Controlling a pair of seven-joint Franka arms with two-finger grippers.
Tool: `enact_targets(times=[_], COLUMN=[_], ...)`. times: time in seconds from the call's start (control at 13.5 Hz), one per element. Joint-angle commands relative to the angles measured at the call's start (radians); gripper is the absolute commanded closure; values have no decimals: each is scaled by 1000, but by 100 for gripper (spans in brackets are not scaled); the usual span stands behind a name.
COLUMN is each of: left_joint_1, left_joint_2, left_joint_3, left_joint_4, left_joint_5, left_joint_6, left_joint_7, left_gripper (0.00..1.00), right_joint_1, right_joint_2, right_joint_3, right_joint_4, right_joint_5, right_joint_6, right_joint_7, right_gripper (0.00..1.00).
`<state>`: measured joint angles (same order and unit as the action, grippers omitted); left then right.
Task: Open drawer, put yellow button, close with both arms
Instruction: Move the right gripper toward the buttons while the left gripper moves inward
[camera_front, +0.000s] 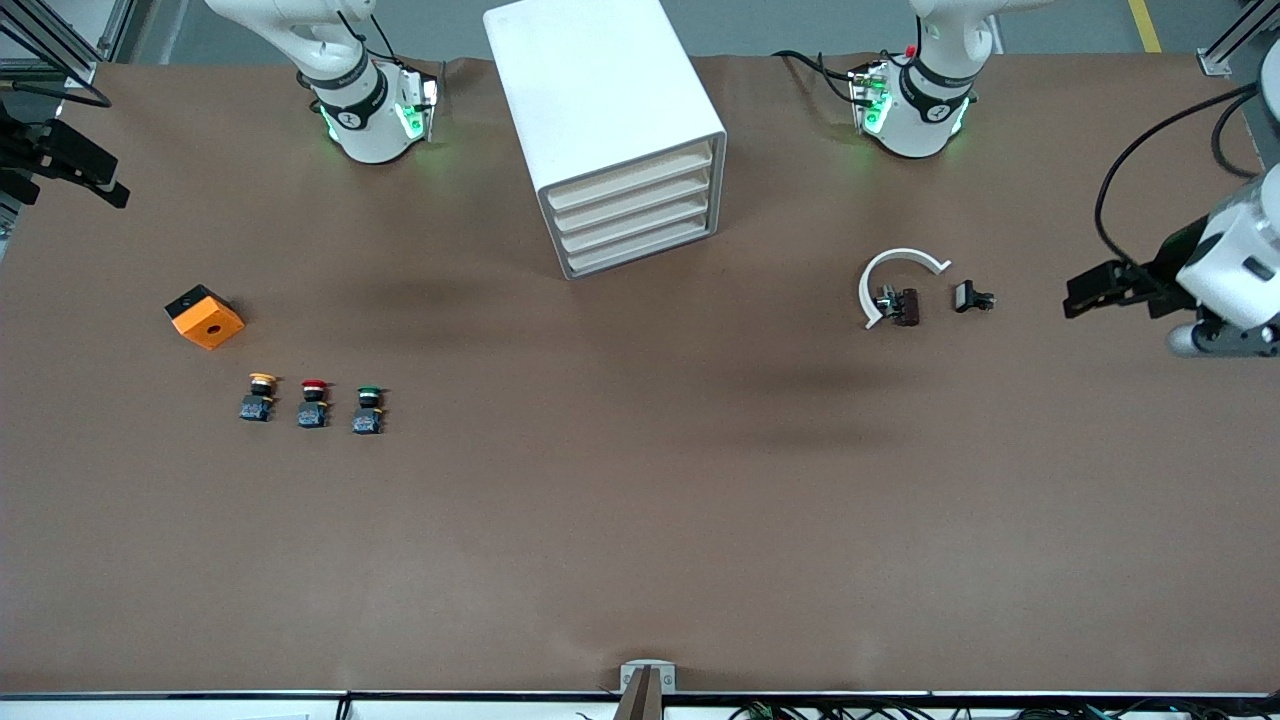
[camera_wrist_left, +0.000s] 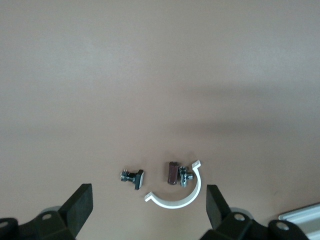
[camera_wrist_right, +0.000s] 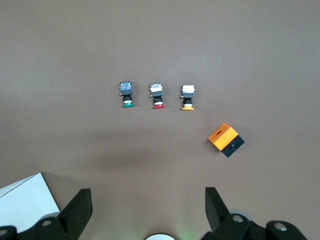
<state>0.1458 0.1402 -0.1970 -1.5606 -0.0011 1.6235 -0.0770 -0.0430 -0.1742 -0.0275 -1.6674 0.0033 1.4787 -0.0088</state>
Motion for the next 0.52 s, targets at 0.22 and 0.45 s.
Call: enact_targets(times=[0.22,0.45], left_joint_1=[-86,-152], left_joint_2=[108,139], left_joint_3=[-10,-10], left_joint_4=[22,20], left_joint_5=[-27,-30], left_joint_6=[13,7], left_joint_7=[-447,-757], left_gripper=[0,0], right_joint_1=[2,-4], right_joint_2=[189,229], right_joint_3=[14,14], right_joint_4=[43,61], right_joint_5=[-20,-31], right_joint_6=[-3,9], right_joint_7=[-5,-33], right_gripper=[0,0])
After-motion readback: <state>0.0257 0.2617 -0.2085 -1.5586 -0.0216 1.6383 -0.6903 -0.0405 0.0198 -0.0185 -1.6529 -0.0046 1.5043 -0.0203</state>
